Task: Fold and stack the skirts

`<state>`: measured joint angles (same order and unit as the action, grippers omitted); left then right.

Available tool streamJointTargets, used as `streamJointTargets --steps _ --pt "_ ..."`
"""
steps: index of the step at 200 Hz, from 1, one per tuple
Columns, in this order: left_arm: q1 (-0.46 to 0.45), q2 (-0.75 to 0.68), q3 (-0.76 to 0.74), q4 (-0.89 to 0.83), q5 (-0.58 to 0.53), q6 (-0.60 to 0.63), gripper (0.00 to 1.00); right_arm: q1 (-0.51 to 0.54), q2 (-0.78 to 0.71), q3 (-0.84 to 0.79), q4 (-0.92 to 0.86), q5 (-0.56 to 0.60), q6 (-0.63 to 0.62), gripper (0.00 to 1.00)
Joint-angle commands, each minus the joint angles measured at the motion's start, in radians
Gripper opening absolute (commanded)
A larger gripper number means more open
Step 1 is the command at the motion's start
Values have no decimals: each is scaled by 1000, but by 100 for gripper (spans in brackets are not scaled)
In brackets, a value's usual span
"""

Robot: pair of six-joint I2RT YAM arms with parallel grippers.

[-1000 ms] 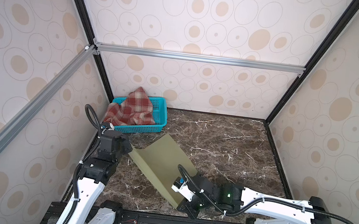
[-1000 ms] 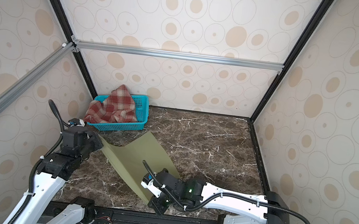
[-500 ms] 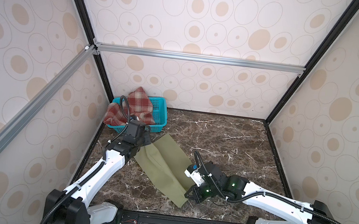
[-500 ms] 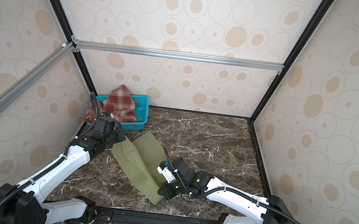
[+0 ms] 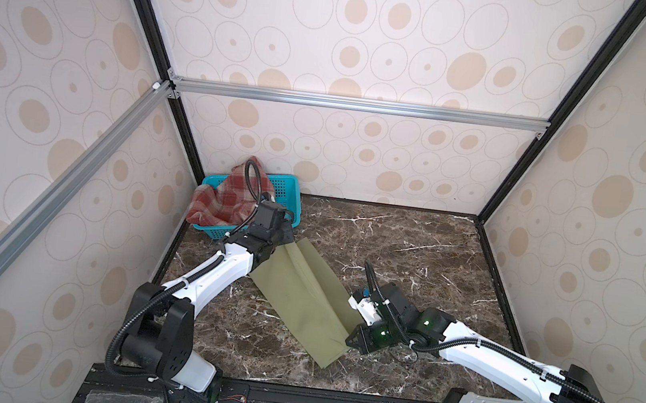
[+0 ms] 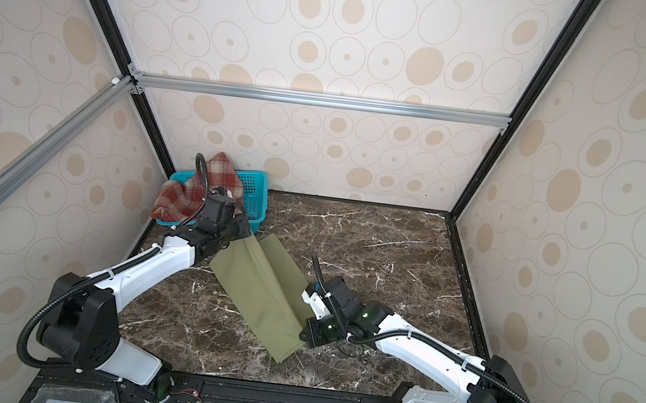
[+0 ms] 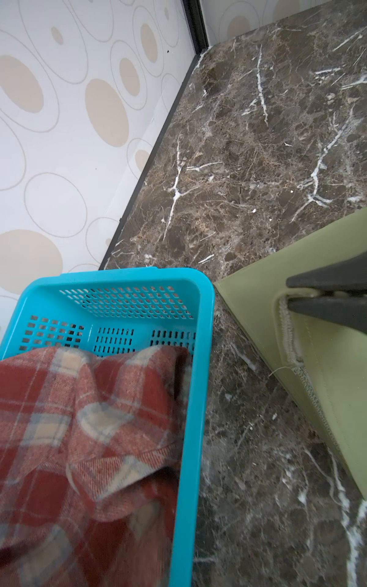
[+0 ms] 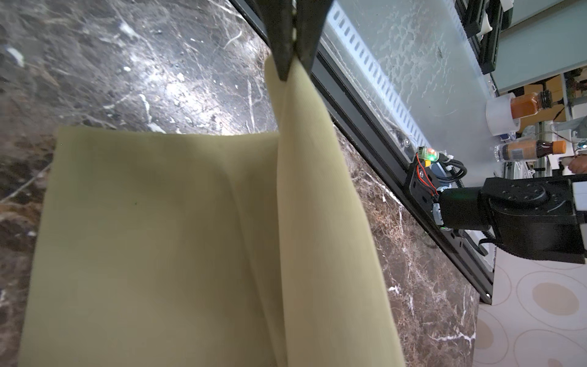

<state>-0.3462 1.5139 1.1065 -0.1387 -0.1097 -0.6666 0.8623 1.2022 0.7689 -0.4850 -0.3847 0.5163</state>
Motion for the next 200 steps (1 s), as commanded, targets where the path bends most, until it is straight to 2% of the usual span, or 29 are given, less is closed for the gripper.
streamJointTargets --steps 1,85,157,200 --pt "-9 46 58 49 -1 -16 0 -12 2 2 -59 19 -5 0" --pt "-19 172 128 74 -13 -12 0 -42 42 69 -156 136 -28 0" --pt "-19 234 137 106 -25 -23 0 -59 109 121 -190 200 -50 0" --pt "-19 281 160 109 -20 -22 0 -74 146 121 -184 200 -51 0"
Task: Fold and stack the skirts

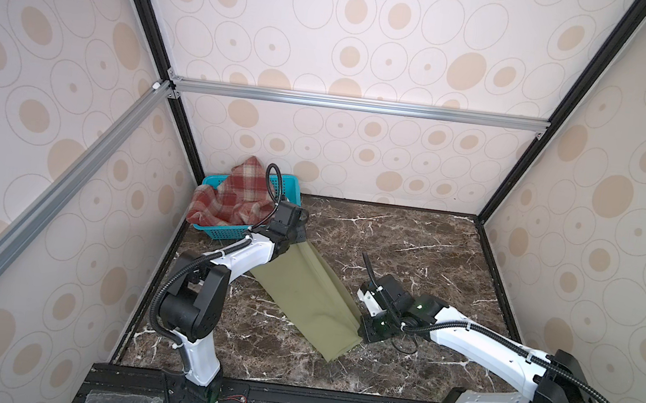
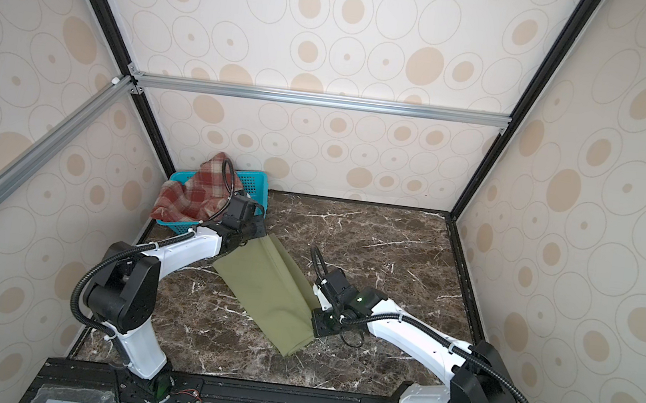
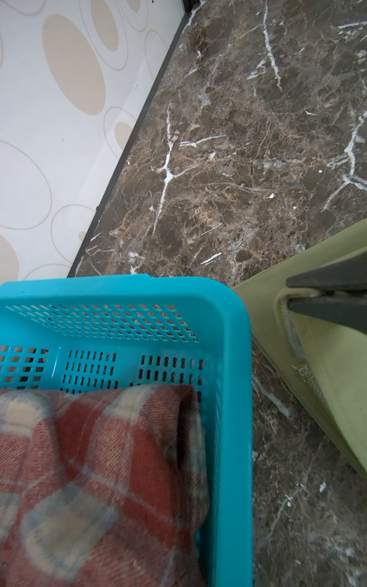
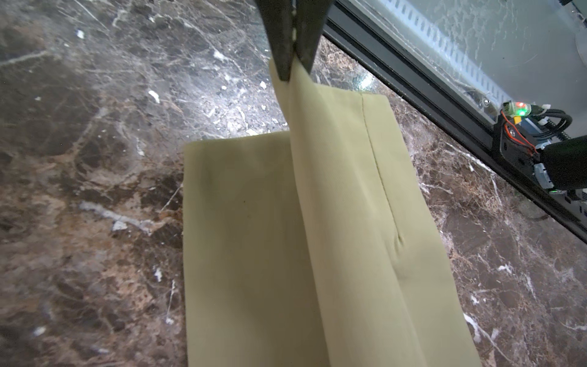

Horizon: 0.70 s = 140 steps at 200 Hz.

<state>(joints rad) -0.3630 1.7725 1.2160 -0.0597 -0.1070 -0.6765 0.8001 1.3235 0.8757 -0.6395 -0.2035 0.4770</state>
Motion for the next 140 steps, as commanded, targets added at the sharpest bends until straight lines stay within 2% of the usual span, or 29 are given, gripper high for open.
streamJointTargets --steps 1,140 --pt "-2 23 51 31 -23 -11 0 -12 25 14 -29 19 -11 0" --pt "-3 118 77 52 -26 -13 0 -29 100 45 -28 63 -20 0"
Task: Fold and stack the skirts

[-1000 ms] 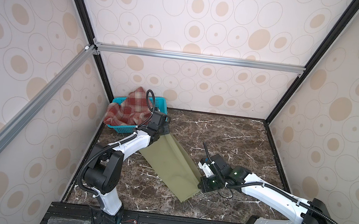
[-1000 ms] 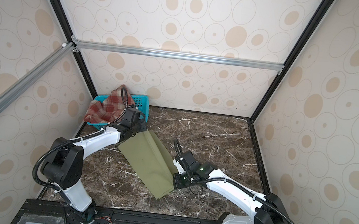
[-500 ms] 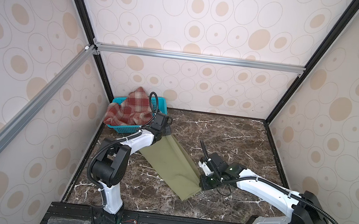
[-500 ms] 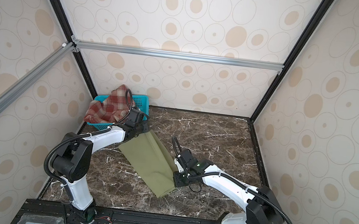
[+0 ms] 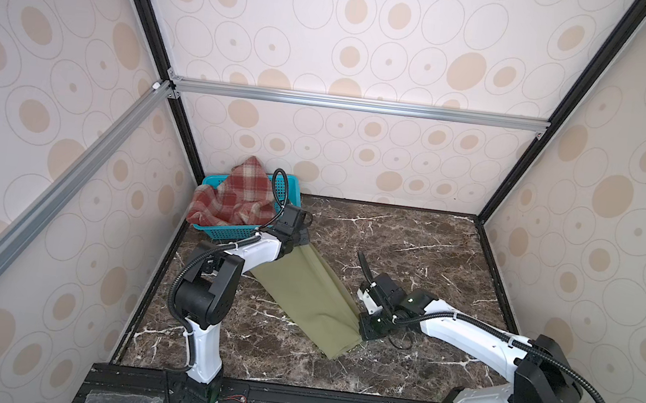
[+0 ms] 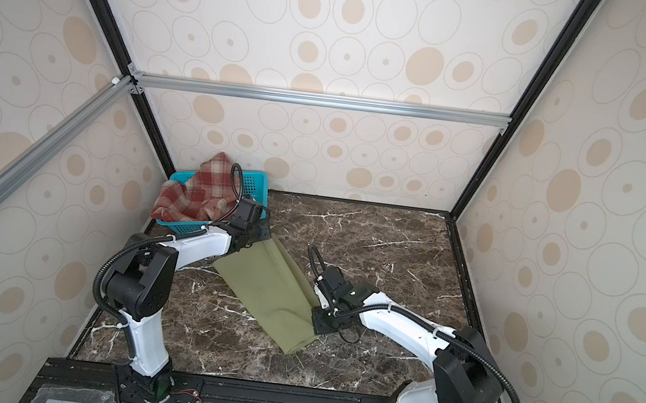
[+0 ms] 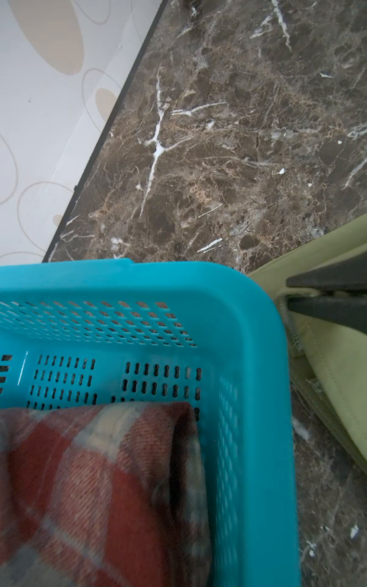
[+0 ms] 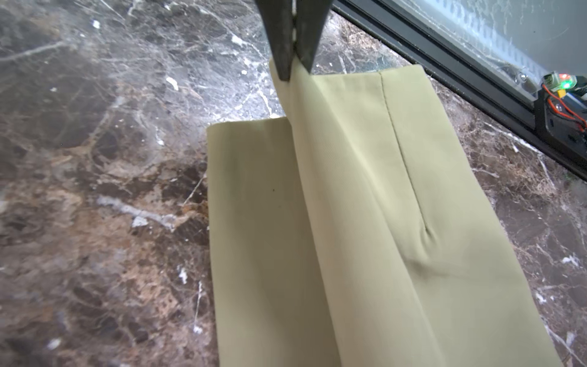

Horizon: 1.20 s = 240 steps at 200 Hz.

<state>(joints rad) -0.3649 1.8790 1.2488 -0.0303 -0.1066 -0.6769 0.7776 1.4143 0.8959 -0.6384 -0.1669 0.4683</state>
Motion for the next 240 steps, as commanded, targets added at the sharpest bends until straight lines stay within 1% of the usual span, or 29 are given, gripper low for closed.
streamJointTargets --steps 1,97,128,184,240 --pt "-1 12 44 22 -27 -13 0 -6 9 25 -29 27 -12 0" --pt "13 -32 29 -25 -106 -3 0 -11 32 31 9 -14 -19 0" --pt "29 -58 5 -22 -106 1 0 -11 32 32 20 -36 -16 0" --pt "42 -61 -1 -25 -104 4 0 -12 38 41 34 -49 2 0" --pt "46 -95 -37 -6 -110 3 0 -11 8 51 43 -66 1 0"
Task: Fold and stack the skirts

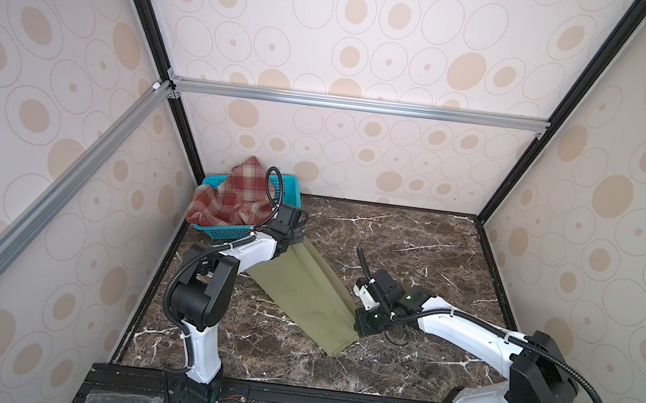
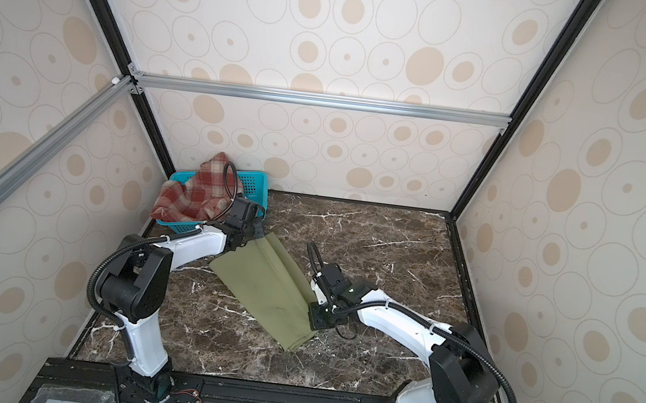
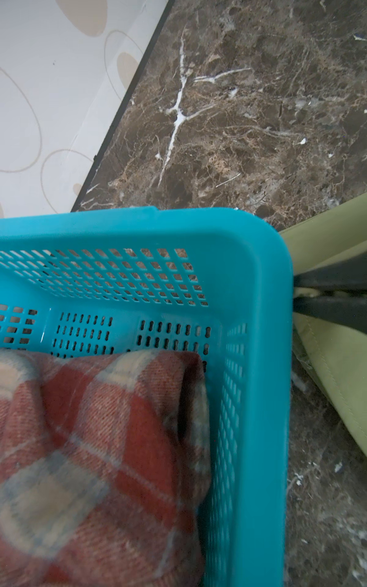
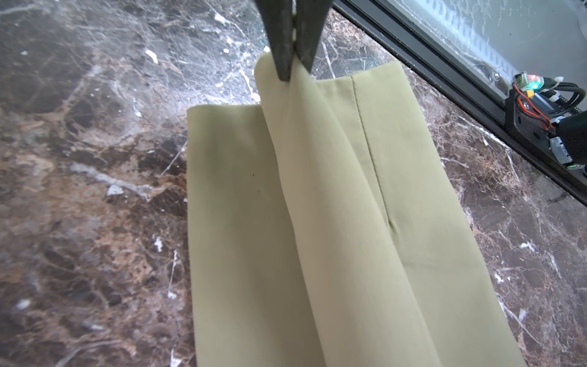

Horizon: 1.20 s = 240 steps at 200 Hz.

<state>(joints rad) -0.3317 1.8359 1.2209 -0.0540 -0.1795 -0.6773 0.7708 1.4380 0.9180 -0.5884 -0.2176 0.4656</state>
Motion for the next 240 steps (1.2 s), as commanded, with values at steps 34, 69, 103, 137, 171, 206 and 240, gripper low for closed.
streamJointTargets --steps 34,69,103,137,171,206,240 --pt "17 -65 -18 5 -43 4 0 -4 -5 23 1 -25 13 0" --pt "20 -75 -28 14 -31 6 0 -3 -2 17 17 -31 22 0" --pt "21 -43 -30 37 6 1 0 -4 44 21 6 -25 28 0" --pt "19 6 -7 49 27 -1 0 -5 53 20 -7 24 28 0" --pt "20 54 27 59 40 2 0 -5 60 27 -27 60 25 0" --pt "20 96 67 67 55 -2 0 -5 73 35 -36 74 30 0" --pt "19 122 93 71 63 -1 0 -5 78 46 -51 94 30 0"
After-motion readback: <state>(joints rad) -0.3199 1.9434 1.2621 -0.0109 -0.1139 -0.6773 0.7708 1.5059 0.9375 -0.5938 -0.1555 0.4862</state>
